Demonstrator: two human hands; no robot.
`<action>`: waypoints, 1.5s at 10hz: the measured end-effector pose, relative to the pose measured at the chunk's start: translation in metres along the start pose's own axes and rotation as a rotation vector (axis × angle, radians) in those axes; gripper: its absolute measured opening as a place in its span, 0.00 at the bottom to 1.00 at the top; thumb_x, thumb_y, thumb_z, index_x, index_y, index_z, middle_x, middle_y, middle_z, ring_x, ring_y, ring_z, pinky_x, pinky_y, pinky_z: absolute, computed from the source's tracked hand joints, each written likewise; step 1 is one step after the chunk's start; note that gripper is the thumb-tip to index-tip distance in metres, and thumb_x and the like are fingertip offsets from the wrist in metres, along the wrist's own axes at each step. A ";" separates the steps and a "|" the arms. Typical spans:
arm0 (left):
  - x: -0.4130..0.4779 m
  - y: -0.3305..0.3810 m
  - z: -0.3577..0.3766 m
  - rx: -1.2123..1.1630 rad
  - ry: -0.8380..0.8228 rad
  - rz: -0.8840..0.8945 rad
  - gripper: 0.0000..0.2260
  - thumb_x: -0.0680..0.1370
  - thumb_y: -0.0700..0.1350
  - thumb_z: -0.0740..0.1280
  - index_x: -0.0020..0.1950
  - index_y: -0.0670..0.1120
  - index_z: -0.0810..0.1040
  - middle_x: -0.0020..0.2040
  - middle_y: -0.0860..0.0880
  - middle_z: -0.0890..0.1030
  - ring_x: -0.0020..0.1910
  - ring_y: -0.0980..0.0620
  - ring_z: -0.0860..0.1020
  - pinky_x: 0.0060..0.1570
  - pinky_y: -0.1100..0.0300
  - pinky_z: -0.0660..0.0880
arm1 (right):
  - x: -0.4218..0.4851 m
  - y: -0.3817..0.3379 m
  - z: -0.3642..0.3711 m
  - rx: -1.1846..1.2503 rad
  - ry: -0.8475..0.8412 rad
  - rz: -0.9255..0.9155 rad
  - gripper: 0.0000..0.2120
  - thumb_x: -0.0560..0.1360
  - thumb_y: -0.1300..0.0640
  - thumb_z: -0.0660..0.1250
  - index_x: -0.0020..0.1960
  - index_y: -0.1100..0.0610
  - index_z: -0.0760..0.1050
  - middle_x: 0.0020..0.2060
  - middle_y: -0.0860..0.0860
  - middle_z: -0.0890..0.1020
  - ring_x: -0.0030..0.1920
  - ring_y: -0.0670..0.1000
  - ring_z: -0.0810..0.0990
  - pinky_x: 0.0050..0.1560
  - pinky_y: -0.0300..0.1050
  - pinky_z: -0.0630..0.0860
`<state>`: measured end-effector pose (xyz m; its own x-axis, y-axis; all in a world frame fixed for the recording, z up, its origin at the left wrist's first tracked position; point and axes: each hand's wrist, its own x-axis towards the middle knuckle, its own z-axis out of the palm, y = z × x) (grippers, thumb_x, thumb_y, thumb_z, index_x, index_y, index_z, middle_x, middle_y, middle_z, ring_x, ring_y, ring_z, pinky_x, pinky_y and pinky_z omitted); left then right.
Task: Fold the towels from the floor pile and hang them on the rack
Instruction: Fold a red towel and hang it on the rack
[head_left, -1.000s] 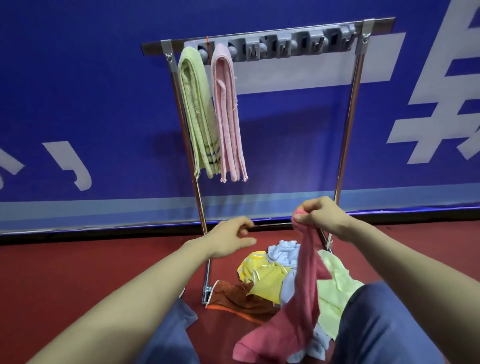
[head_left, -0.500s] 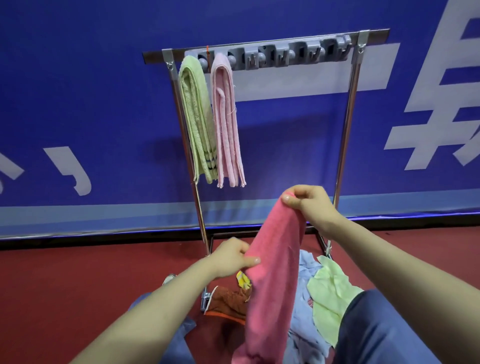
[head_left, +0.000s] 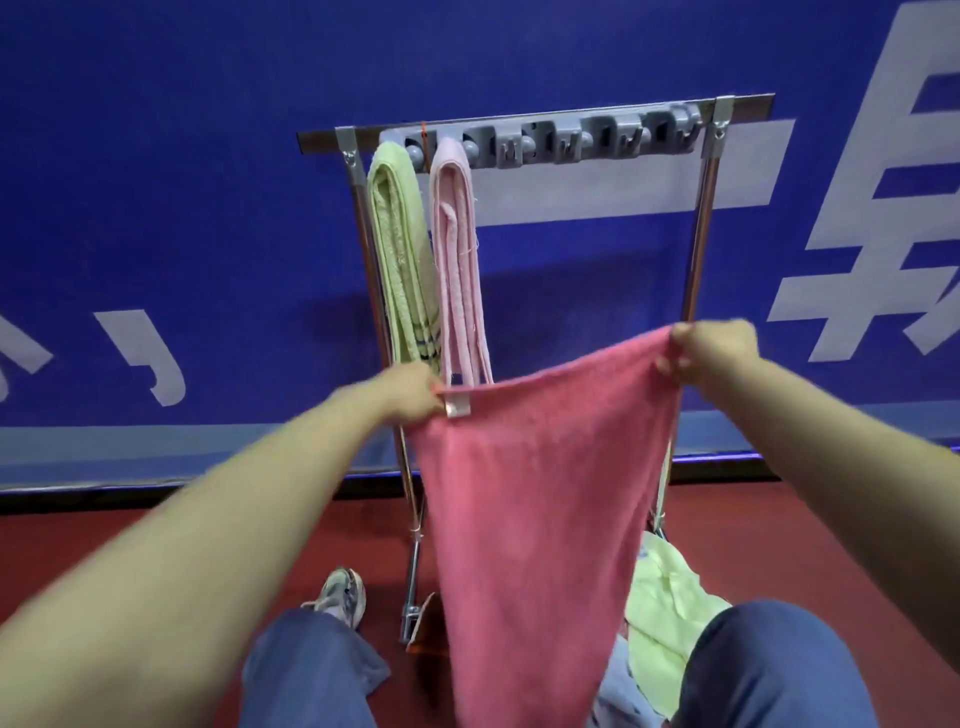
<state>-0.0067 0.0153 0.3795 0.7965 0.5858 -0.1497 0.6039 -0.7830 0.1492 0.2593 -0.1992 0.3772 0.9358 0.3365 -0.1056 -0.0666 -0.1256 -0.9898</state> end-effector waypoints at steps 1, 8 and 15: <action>0.006 0.029 -0.091 -0.159 0.493 -0.045 0.09 0.79 0.41 0.64 0.51 0.45 0.84 0.44 0.41 0.81 0.47 0.41 0.79 0.42 0.56 0.70 | -0.007 -0.080 0.003 -0.007 0.249 -0.402 0.10 0.78 0.54 0.61 0.53 0.58 0.76 0.46 0.49 0.80 0.41 0.46 0.82 0.51 0.42 0.79; -0.003 -0.015 0.053 -0.295 0.070 0.025 0.03 0.77 0.40 0.69 0.46 0.46 0.81 0.41 0.49 0.81 0.43 0.52 0.76 0.43 0.59 0.69 | -0.018 0.053 0.033 -0.640 -0.052 -0.396 0.08 0.77 0.55 0.66 0.42 0.57 0.78 0.44 0.59 0.83 0.50 0.61 0.80 0.45 0.45 0.68; 0.056 -0.083 0.307 -0.839 -0.290 -0.565 0.08 0.76 0.41 0.71 0.40 0.37 0.81 0.29 0.47 0.70 0.30 0.49 0.67 0.32 0.58 0.65 | 0.035 0.280 0.098 -0.532 0.004 0.238 0.10 0.75 0.57 0.70 0.47 0.64 0.82 0.42 0.63 0.82 0.48 0.62 0.81 0.52 0.53 0.75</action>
<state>-0.0215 0.0482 0.0586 0.4221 0.6613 -0.6201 0.8006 0.0490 0.5971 0.2395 -0.1316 0.0872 0.9177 0.2379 -0.3182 -0.0932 -0.6496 -0.7546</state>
